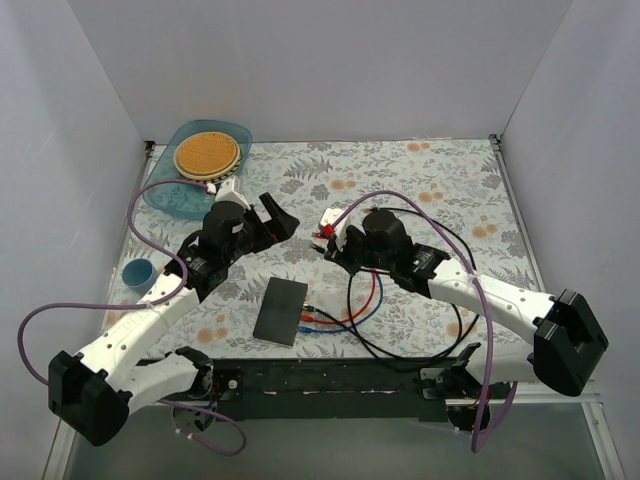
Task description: Insert the plug into the switch port
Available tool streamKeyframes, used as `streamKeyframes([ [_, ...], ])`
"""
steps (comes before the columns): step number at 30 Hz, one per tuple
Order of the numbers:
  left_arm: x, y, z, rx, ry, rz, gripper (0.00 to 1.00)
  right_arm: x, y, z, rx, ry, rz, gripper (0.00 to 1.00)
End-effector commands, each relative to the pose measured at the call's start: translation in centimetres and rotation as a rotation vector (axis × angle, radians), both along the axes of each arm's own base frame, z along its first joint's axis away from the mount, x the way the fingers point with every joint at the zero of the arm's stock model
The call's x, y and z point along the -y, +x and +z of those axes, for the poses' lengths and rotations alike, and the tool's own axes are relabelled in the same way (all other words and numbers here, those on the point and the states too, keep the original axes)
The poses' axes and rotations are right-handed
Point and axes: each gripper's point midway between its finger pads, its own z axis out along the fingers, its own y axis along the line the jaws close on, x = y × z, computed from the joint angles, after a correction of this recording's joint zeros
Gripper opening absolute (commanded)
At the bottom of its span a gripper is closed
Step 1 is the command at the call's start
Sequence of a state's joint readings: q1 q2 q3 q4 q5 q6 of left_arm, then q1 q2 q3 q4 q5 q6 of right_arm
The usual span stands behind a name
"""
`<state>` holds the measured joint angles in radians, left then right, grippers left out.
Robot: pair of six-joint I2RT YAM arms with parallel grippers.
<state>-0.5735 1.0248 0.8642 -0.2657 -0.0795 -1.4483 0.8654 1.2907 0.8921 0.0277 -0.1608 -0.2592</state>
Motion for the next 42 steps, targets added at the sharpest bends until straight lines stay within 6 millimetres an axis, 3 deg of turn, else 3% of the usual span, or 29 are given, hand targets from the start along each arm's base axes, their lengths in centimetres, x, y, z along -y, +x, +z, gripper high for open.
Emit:
streamKeyframes([
  [1,-3.1,-0.3,-5.6,-0.131,0.13,0.033,0.98,0.9,-2.2,-3.7,-0.136,-0.049,0.013,0.01],
  [3,-3.5,-0.4,-7.2,-0.17,0.118,0.03,0.98,1.1,-2.6,-5.2,-0.173,-0.066,0.012,0.01],
  [4,-3.8,-0.9,-8.9,-0.21,0.125,0.027,0.98,1.2,-2.7,-6.1,-0.197,-0.078,0.007,0.01],
  [11,-4.6,-3.3,-14.4,-0.312,0.116,0.03,0.98,0.4,-4.3,-10.1,-0.32,-0.099,0.035,0.01],
  [18,-4.9,-5.8,-17.4,-0.37,0.075,0.022,0.96,-0.3,-5.9,-13.8,-0.382,-0.176,0.035,0.01],
  [26,-4.0,-7.2,-18.6,-0.396,0.007,-0.022,0.91,-0.6,-7.1,-15.3,-0.398,-0.221,0.051,0.01],
  [42,-4.0,-7.5,-18.8,-0.397,0.005,-0.032,0.85,0.1,-6.2,-18.1,-0.431,-0.359,-0.037,0.01],
])
